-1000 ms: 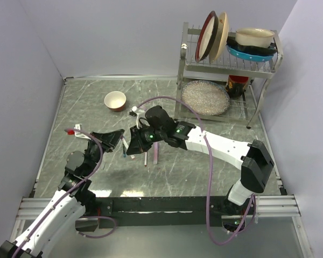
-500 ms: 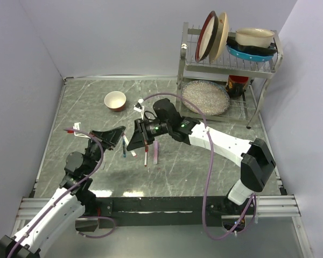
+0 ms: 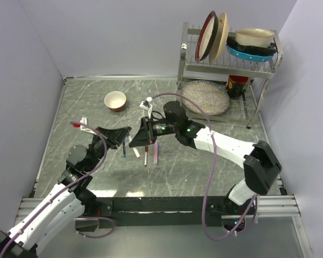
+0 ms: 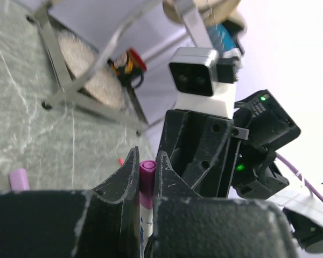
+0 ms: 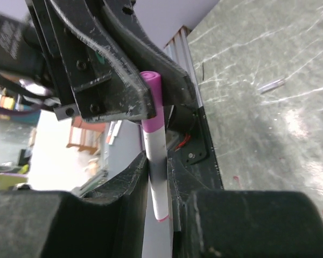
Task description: Insert the pens into the pen caps
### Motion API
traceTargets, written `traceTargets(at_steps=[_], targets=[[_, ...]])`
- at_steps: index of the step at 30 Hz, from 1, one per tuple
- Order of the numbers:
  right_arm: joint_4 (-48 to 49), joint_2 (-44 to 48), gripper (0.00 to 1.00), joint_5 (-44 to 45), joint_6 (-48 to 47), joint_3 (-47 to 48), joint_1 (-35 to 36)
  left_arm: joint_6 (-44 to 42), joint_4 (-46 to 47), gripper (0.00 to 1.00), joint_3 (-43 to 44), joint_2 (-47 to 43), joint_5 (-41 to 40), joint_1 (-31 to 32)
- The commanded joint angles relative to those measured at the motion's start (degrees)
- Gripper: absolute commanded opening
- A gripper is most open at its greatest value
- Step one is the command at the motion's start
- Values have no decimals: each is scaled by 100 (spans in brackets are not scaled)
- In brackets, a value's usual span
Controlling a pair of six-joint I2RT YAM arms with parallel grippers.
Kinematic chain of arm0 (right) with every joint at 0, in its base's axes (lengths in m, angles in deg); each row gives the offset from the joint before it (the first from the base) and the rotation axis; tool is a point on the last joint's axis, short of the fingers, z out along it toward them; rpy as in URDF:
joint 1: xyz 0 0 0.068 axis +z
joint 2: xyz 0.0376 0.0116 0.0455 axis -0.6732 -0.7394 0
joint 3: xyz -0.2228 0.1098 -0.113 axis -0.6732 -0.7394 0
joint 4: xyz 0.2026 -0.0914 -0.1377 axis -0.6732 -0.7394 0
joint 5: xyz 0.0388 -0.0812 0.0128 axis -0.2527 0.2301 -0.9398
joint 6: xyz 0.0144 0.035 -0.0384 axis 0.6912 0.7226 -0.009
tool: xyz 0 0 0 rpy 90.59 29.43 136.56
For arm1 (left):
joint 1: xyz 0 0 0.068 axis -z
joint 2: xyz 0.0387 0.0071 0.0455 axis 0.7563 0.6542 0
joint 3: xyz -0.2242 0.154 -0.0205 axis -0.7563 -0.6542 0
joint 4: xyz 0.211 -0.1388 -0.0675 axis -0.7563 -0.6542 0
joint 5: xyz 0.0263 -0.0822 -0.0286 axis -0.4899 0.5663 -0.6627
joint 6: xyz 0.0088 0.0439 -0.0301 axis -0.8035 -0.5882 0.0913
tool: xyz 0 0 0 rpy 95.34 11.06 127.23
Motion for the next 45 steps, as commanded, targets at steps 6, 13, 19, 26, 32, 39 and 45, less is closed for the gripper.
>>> traceTargets(at_steps=[6,13,19,26,32,39,45], targets=[[1399,1673,39,1821,-656,-1554,-272,-869,-1648,1,1345,1059,1655,536],[1057,2956,64,2393,-17,-3267,309,-1641,-2403,1,2127,1649,997,475],[582,4098,84,2921,20,-3682,573,-2090,-3230,1,2357,2562,-111,255],[-640,4926,88,3571,-261,-3498,590,-2214,-3230,1,2427,4135,-876,9],[-1133,5401,88,3835,-358,-3445,591,-2267,-2861,1,2568,5270,-919,9],[-1686,5533,88,4124,-472,-3235,590,-2346,-2931,20,3086,6149,-902,9],[-1870,5594,88,4195,-402,-3199,590,-2407,-3186,45,3253,5965,-1262,0]])
